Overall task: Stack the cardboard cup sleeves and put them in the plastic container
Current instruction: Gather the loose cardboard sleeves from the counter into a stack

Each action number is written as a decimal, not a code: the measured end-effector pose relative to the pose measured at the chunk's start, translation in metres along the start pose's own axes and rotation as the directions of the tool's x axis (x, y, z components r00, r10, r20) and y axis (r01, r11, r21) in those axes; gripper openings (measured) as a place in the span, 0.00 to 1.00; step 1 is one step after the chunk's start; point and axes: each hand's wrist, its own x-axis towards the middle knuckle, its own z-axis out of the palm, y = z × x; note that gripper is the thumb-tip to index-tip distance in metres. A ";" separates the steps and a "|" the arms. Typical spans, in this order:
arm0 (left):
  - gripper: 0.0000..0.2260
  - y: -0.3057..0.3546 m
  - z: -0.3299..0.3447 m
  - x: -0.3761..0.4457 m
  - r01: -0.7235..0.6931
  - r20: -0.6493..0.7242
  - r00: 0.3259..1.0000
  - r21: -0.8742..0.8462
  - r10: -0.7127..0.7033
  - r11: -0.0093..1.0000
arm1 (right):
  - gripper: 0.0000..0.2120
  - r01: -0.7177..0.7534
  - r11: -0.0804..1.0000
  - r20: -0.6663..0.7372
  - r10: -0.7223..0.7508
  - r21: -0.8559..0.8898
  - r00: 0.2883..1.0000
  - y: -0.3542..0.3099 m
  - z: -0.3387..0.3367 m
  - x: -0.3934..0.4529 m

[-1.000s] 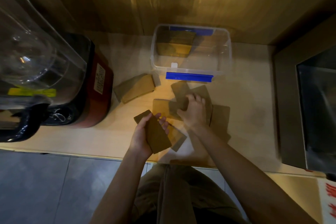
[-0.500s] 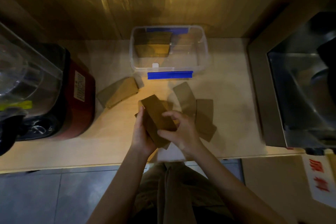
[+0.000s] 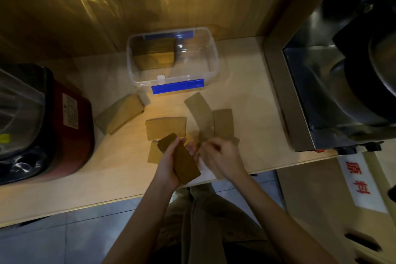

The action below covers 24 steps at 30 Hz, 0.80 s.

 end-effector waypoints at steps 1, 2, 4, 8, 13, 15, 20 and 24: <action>0.08 -0.001 0.001 -0.002 0.003 0.001 1.000 -0.014 -0.003 1.000 | 0.08 -0.016 0.994 -0.125 0.003 -0.108 0.992 0.007 -0.004 0.007; 0.08 -0.002 0.001 -0.003 0.010 0.000 1.000 -0.023 -0.010 1.000 | 0.09 -0.039 0.977 -0.214 -0.006 -0.208 0.977 0.013 -0.008 0.015; 0.08 -0.003 0.001 -0.005 0.031 -0.001 1.000 -0.032 -0.031 0.999 | 0.16 -0.121 0.935 -0.264 0.031 -0.332 0.964 0.023 -0.011 0.028; 0.09 -0.005 -0.002 -0.008 0.059 0.000 0.998 -0.031 -0.059 0.998 | 0.29 -0.213 0.835 -0.252 0.093 -0.507 0.963 0.037 -0.006 0.042; 0.09 -0.009 -0.010 -0.009 0.060 0.026 0.998 -0.016 -0.060 0.998 | 0.28 -0.210 0.829 -0.279 0.068 -0.519 0.958 0.037 -0.004 0.041; 0.09 -0.010 -0.012 -0.011 0.055 0.044 0.998 -0.013 -0.054 0.998 | 0.30 -0.208 0.849 -0.300 0.062 -0.486 0.952 0.038 -0.008 0.040; 0.09 -0.010 -0.012 -0.013 0.054 0.066 0.996 -0.016 -0.053 0.998 | 0.32 -0.041 0.893 -0.236 -0.074 -0.448 0.969 0.049 -0.016 0.025; 0.09 -0.012 -0.015 -0.010 0.074 0.009 0.997 0.008 -0.074 0.997 | 0.32 0.053 0.803 -0.095 -0.136 -0.594 0.986 0.065 -0.013 0.015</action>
